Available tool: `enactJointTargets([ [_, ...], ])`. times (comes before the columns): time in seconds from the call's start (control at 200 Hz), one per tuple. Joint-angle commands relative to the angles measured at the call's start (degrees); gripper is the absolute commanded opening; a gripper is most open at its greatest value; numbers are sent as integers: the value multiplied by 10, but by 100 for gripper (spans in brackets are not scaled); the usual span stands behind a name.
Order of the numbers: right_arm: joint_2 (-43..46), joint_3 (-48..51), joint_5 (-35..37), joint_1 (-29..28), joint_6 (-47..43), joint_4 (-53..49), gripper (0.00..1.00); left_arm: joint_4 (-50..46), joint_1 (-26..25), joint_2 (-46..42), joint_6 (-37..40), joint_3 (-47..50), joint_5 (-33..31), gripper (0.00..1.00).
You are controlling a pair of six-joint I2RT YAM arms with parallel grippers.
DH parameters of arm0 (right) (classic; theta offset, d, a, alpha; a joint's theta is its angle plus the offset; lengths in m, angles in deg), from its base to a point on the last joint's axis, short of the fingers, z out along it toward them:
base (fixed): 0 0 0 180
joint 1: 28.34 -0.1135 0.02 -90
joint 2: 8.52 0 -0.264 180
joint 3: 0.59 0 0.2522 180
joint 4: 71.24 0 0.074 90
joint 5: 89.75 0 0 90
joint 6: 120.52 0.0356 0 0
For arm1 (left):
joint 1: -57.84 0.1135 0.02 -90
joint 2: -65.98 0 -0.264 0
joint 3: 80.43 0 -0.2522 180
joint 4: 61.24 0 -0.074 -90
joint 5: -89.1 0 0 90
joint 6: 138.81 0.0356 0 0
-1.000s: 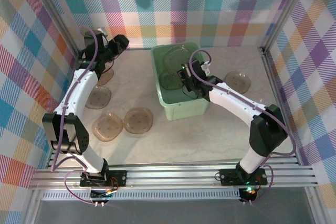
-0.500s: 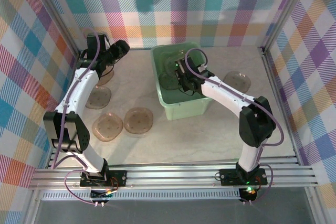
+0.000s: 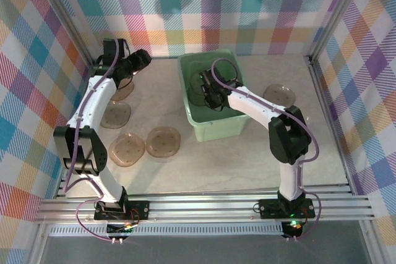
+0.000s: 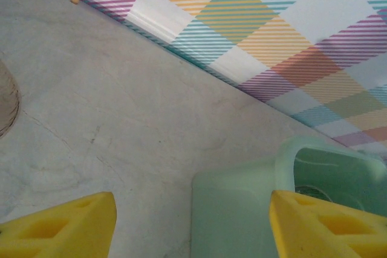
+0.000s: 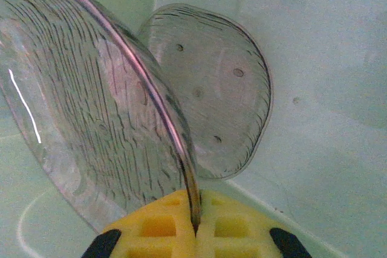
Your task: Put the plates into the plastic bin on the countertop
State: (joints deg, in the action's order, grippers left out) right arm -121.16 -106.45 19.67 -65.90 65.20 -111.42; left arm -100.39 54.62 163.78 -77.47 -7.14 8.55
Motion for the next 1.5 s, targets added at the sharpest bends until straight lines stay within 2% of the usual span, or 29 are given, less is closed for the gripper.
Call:
enactJointTargets([
  [0.0,-25,-32,-4,0,10,-2,1,-13,8,2,17,-19,-5,67],
  [0.35,-95,-107,-12,3,-5,-33,1,-35,22,-14,41,-10,-18,68],
  [0.82,-118,-94,-33,8,37,-52,4,-62,27,-24,45,4,-38,69],
  [1.135,-153,-126,-46,14,8,-59,7,-68,27,-22,48,1,-45,69],
  [1.285,-156,-129,-37,14,14,-63,15,-70,27,-17,45,-1,-47,69],
  [1.375,-156,-131,-38,16,4,-56,32,-71,27,-15,44,-4,-47,68],
  [1.495,-160,-143,-50,19,-8,-61,43,-76,27,-14,43,-11,-51,69],
])
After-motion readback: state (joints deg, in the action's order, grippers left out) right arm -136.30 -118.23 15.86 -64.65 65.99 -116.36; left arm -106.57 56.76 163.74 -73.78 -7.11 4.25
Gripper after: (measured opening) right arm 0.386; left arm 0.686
